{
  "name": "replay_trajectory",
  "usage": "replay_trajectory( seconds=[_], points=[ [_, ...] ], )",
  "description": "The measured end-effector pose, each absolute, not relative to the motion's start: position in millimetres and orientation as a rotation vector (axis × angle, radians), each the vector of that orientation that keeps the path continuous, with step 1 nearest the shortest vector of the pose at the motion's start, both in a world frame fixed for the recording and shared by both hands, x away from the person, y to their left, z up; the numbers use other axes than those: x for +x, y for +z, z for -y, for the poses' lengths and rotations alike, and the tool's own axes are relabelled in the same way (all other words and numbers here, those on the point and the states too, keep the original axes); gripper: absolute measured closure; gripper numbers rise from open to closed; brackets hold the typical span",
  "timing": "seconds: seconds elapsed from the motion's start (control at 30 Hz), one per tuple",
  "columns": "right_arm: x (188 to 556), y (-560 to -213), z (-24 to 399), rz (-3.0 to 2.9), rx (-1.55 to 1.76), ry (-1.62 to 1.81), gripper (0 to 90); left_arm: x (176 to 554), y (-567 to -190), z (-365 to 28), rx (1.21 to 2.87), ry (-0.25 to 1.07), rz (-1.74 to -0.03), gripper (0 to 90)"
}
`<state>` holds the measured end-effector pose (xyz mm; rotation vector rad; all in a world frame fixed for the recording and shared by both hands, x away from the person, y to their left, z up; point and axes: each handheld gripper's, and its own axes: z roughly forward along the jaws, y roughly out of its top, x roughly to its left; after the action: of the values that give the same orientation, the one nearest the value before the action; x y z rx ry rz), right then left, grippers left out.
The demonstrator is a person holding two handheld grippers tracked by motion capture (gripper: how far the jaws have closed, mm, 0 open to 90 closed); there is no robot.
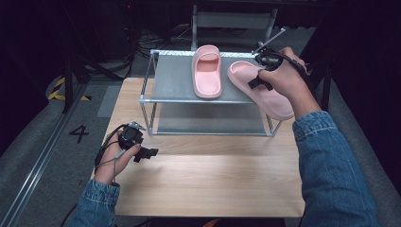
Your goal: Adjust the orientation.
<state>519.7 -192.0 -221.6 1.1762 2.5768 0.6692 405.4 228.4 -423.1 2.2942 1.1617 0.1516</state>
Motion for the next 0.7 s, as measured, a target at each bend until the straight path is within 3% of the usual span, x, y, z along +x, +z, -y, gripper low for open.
replay_trajectory(
  seconds=[0.2, 0.43, 0.7],
  points=[
    [524.2, -229.6, 188.9, -2.552, 1.186, 0.665, 78.3, 405.4, -424.7, -229.2, 2.297, 0.153, -1.165, 17.5],
    [509.6, -224.1, 199.9, -2.473, 1.153, 0.761, 65.4, 405.8, -423.8, -228.2, 2.301, 0.15, -1.161, 17.5],
    [466.7, -206.2, 223.7, -2.434, 1.064, 0.839, 64.5, 407.2, -422.3, -222.9, 2.314, 0.147, -1.149, 17.5]
  ],
)
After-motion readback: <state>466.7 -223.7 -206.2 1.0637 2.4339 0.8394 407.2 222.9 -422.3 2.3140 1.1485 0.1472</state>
